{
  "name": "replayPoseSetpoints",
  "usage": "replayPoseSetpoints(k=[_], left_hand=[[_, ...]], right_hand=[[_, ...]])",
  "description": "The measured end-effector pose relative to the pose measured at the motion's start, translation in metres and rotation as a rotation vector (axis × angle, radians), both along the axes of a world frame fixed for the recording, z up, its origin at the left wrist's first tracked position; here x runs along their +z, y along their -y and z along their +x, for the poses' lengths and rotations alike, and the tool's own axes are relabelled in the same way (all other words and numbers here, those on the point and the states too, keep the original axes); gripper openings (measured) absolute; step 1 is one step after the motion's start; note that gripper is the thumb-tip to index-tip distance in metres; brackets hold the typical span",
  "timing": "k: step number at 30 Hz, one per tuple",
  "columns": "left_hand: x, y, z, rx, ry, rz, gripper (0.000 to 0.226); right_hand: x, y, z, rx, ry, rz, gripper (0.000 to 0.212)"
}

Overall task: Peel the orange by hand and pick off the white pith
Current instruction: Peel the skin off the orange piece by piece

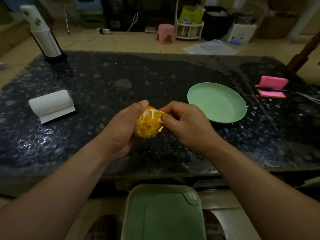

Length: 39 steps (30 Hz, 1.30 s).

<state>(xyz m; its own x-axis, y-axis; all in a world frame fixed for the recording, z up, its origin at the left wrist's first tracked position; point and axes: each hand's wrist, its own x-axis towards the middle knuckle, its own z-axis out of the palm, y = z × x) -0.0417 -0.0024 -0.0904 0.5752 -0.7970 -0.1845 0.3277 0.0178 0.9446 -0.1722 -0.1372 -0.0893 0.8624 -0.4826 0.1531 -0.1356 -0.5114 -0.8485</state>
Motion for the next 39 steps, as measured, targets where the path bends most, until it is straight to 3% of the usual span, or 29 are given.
replayPoseSetpoints(k=[8,11,18,23,26,29,34,39], left_hand=[[-0.004,0.003,0.003,0.052,-0.076,0.061,0.029],[-0.006,0.006,0.003,0.053,-0.063,0.086,0.03],[-0.01,0.007,0.007,0.043,0.131,0.117,0.035],[-0.008,0.0,0.008,-0.081,0.154,0.139,0.042],[-0.004,-0.004,0.01,-0.117,0.024,0.13,0.038],[-0.004,-0.008,0.014,-0.145,-0.092,0.144,0.053],[-0.005,-0.013,0.019,-0.214,-0.327,0.05,0.052],[-0.007,-0.007,0.024,-0.2,-0.599,-0.139,0.058]], right_hand=[[-0.002,0.007,0.001,0.061,-0.017,0.449,0.018],[-0.004,0.008,0.003,0.044,-0.046,0.503,0.019],[0.004,0.007,0.006,0.037,-0.325,-0.073,0.016],[0.006,0.007,0.002,0.096,-0.331,-0.188,0.023],[0.008,0.007,-0.004,0.162,-0.268,0.008,0.023],[0.01,0.01,-0.008,0.238,-0.238,0.199,0.025],[0.006,0.015,-0.001,0.363,-0.153,0.589,0.021],[-0.004,0.018,0.014,0.371,0.119,1.036,0.017]])
